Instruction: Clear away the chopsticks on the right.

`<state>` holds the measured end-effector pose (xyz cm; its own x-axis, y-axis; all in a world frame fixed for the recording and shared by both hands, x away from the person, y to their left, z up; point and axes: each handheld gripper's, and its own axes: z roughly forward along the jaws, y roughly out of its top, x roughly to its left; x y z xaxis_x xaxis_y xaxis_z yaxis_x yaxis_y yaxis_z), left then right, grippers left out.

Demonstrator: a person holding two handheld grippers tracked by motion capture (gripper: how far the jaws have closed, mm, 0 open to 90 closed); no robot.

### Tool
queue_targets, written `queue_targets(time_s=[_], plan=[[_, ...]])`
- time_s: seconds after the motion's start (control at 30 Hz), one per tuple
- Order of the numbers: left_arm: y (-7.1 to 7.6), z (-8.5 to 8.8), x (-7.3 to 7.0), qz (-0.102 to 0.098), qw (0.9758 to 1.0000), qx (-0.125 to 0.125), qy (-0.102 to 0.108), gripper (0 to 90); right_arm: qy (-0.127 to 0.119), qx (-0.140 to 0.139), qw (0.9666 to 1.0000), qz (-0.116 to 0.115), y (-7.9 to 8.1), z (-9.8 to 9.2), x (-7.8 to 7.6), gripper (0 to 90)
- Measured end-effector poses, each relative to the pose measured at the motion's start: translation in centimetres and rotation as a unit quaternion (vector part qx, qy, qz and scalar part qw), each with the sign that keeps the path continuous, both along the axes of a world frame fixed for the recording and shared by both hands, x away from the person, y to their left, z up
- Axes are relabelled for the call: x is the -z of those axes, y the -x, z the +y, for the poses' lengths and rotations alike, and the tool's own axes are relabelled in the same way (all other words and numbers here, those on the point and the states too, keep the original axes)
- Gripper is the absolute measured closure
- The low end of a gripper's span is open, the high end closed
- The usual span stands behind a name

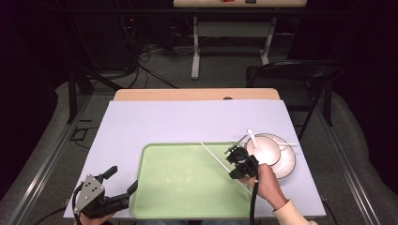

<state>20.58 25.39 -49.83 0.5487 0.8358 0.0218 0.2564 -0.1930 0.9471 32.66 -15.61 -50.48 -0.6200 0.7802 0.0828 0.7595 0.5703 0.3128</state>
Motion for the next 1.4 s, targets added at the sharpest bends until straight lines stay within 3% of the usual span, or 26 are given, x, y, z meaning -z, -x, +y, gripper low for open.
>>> queue_targets(time_s=[0.2,0.43,0.7,0.77,0.8,0.87,0.9,0.93,1.13,1.17,1.2,1.23,1.3,1.33,1.4], plan=[[0.0,0.0,0.0,0.001,1.0000,0.001,-0.002,15.7,-0.002,0.012,0.9999,0.011,-0.2,0.2,0.7,84.4],[0.0,0.0,0.0,0.000,1.0000,0.000,0.000,15.7,0.013,0.023,0.9991,0.031,-0.1,0.8,1.9,84.2],[0.0,0.0,0.0,0.000,1.0000,-0.001,0.000,15.7,0.020,0.017,0.9994,0.021,0.1,1.0,1.9,82.5],[0.0,0.0,0.0,-0.001,1.0000,-0.002,0.000,15.7,0.020,0.013,0.9995,0.019,0.1,1.0,1.9,78.1],[0.0,0.0,0.0,-0.001,1.0000,-0.002,0.000,15.7,0.021,0.000,0.9996,0.017,0.3,1.2,1.9,66.1],[0.0,0.0,0.0,0.000,1.0000,-0.002,0.000,15.7,0.022,-0.002,0.9997,0.010,0.4,1.2,1.8,64.0],[0.0,0.0,0.0,0.000,1.0000,-0.002,0.000,15.7,0.028,-0.010,0.9996,-0.006,0.6,1.3,1.6,64.0],[0.0,0.0,0.0,0.000,1.0000,-0.002,0.000,15.7,0.028,-0.010,0.9996,-0.006,0.6,1.3,1.6,25.6],[0.0,0.0,0.0,0.000,1.0000,-0.002,0.000,15.7,0.028,-0.010,0.9996,-0.006,0.6,1.3,1.6,25.6],[0.0,0.0,0.0,0.001,1.0000,-0.003,0.000,15.7,-0.002,-0.052,0.9932,-0.104,1.7,0.2,-1.7,14.2],[0.0,0.0,0.0,0.001,1.0000,-0.003,0.000,15.7,-0.002,-0.052,0.9932,-0.104,1.7,0.2,-1.7,14.2],[0.0,0.0,0.0,0.001,1.0000,-0.003,0.001,15.7,-0.013,-0.063,0.9898,-0.127,2.0,-0.3,-2.9,10.5],[0.0,0.0,0.0,0.001,1.0000,-0.004,0.001,15.7,-0.016,-0.069,0.9885,-0.133,2.1,-0.5,-3.3,8.7],[0.0,0.0,0.0,0.001,1.0000,-0.003,0.000,15.7,-0.021,-0.079,0.9849,-0.153,2.3,-1.1,-4.3,5.7],[0.0,0.0,0.0,0.001,1.0000,-0.003,0.000,15.7,-0.023,-0.087,0.9836,-0.156,2.3,-1.4,-4.8,5.0]])
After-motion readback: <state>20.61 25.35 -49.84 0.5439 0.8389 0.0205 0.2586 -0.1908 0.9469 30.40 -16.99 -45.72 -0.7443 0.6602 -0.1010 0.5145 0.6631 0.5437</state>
